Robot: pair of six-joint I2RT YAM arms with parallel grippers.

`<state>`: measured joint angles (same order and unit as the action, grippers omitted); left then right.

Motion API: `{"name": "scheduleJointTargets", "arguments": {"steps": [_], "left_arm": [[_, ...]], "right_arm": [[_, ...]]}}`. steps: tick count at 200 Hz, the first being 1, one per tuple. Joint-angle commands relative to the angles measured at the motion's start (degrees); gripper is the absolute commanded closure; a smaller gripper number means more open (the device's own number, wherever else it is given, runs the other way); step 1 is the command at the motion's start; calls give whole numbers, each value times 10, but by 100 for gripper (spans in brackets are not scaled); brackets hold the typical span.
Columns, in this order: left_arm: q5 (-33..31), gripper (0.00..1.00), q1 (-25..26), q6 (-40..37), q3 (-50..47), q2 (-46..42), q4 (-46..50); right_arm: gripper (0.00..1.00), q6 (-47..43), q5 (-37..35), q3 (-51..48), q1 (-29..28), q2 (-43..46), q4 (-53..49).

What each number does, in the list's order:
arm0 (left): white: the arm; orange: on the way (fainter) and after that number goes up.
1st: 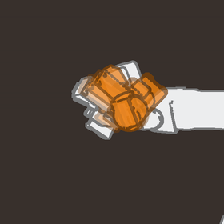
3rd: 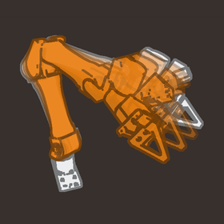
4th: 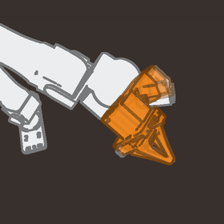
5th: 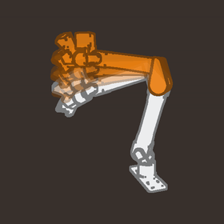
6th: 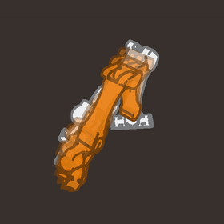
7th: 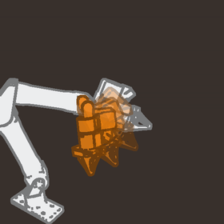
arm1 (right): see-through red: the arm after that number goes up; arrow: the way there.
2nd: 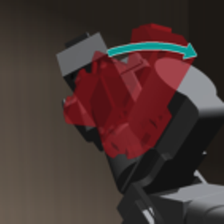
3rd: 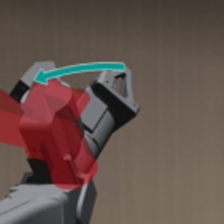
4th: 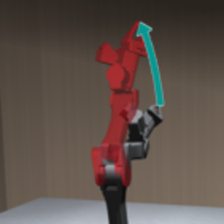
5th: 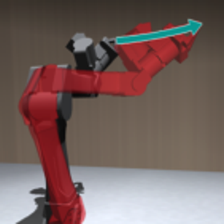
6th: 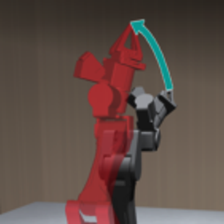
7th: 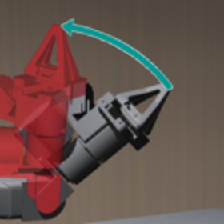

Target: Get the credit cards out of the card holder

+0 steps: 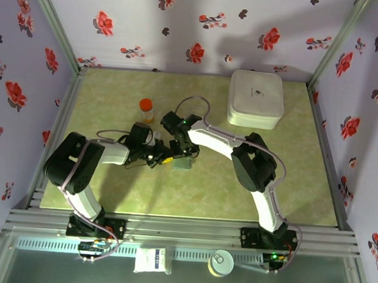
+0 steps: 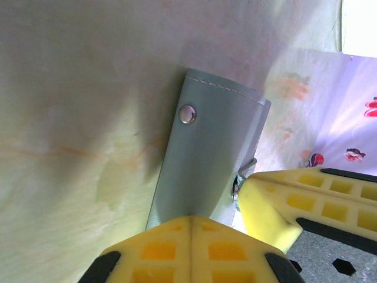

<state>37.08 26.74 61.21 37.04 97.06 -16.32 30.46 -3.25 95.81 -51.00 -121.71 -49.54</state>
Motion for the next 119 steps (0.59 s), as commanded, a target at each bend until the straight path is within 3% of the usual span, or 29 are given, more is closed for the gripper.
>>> {"name": "scheduleJointTargets", "arguments": {"steps": [1, 22, 60, 119], "left_arm": [[2, 100, 6, -8, 16, -21, 17], [-3, 100, 5, -17, 15, -22, 31], [-1, 100, 5, -20, 13, -19, 31], [6, 100, -1, -26, 17, -24, 39]], "right_arm": [[90, 53, -11, -8, -8, 28, -12], [83, 93, -19, -10, -9, 29, -22], [79, 119, -30, -15, -10, 24, -23], [81, 129, -39, -11, -11, 12, -31]]}}
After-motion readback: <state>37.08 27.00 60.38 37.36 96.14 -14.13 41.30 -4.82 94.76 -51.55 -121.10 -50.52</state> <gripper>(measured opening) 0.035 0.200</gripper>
